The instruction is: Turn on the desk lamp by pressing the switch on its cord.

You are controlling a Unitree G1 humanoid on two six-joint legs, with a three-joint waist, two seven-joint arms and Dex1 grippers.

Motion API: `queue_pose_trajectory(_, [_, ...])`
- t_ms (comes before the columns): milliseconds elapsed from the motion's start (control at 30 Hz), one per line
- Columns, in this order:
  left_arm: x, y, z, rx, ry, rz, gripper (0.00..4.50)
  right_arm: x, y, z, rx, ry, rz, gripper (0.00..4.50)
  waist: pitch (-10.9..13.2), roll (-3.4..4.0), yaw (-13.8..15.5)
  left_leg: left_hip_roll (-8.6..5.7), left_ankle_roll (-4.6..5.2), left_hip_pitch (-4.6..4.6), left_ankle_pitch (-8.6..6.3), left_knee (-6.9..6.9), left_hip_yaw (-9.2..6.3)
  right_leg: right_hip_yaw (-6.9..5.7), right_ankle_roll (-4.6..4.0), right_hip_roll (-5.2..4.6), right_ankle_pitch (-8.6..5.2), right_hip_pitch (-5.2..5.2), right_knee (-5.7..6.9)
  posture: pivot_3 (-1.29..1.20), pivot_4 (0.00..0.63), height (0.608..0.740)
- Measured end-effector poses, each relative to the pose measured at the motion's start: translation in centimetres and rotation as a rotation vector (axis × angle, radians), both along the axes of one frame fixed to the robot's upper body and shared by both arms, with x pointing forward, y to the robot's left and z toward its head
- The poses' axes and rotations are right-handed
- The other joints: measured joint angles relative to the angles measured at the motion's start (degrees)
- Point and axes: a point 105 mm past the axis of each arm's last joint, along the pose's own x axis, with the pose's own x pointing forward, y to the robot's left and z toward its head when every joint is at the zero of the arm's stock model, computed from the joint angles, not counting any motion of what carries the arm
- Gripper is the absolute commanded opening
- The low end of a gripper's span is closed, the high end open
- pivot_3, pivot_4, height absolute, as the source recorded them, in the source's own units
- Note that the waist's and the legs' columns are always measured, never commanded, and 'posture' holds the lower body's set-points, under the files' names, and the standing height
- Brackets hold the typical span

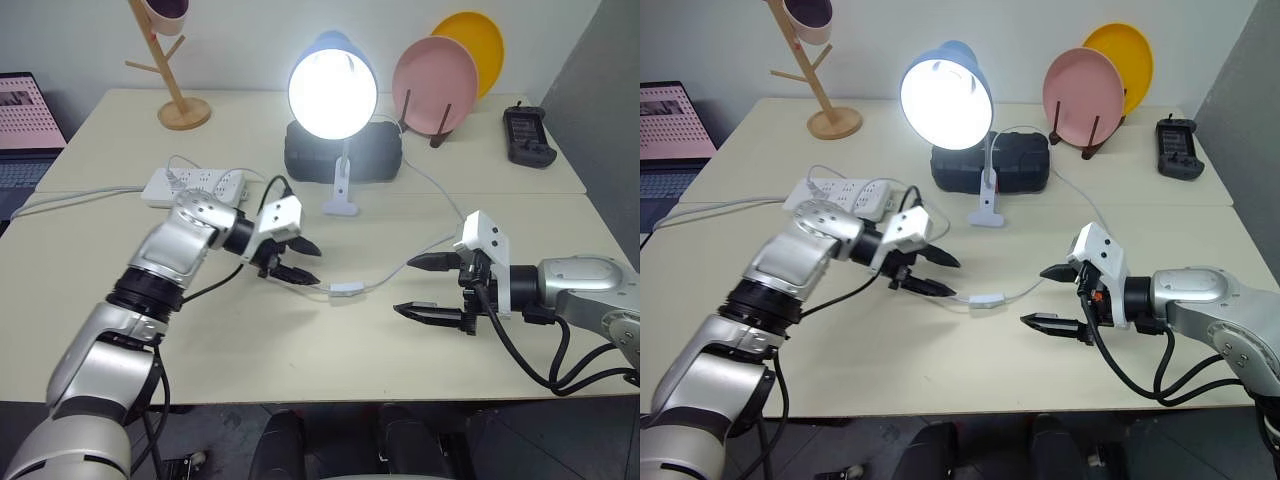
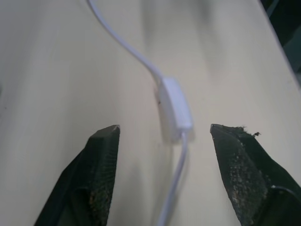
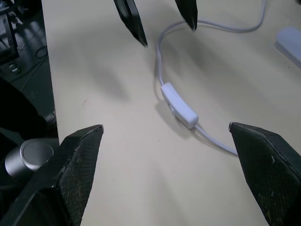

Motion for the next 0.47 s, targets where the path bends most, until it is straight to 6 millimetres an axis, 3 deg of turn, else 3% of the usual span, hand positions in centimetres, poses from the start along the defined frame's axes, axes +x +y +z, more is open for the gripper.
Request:
queue_pose_trajectory(67, [-0.8,1.4,1.2,-0.01,-0.003,0.042,4.42,0.2,-0.4,-0.2,-0.015,0.007,0.013,4.5,0.0,0.0,-0.04,0.0,0.0,0.08,0.0,-0.02,-0.01,-0.03,0.0,0.0,0.0,0.02,0.04,0.0,0.15,0.74])
queue_pose_trajectory(267, [-3.9,6.5,2.0,0.012,-0.006,0.275,4.49,1.2,-2.9,-0.3,-0.106,-0.002,0.039,4.5,0.01,-0.01,-0.4,0.03,0.0,0.18,0.0,-0.03,0.03,-0.03,0.12,-0.01,-0.08,0.07,0.04,0.0,0.15,0.74])
queue_pose_trajectory(467, [-5.7,7.5,1.0,0.037,-0.046,0.386,4.49,2.3,-3.9,-0.7,-0.135,-0.035,0.024,4.5,0.01,-0.01,0.29,0.02,-0.01,0.3,0.01,0.02,0.05,0.0,0.13,-0.02,-0.08,0.18,0.05,0.0,0.15,0.74])
